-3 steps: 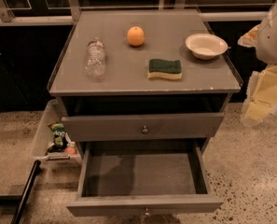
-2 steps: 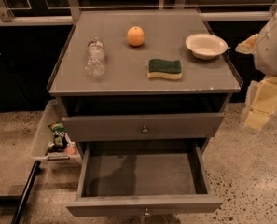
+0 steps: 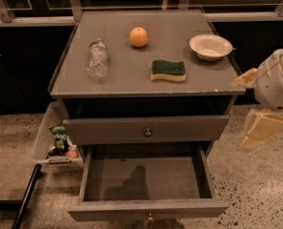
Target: Close middle drawer
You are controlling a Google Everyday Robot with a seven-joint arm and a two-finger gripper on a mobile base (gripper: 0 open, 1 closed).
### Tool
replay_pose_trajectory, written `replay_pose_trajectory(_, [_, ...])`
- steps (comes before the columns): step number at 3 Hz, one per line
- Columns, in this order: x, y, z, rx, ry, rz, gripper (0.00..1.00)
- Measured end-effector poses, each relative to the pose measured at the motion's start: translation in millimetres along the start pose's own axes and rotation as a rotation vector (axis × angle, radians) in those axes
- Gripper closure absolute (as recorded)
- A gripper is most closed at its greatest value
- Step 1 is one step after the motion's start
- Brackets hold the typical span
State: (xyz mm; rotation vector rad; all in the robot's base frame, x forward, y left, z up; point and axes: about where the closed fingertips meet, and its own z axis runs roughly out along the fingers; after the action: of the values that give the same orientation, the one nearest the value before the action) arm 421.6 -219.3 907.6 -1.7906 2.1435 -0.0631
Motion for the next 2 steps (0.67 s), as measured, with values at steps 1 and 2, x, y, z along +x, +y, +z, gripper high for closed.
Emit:
replay_pose_trajectory(1, [18.3,12.9,31.2,-0.013,-0.027,-0.009,0.42])
replay_pose_trajectory(2, [19.4,13.6,33.0,-0.011,-0.027,-0.013,0.66])
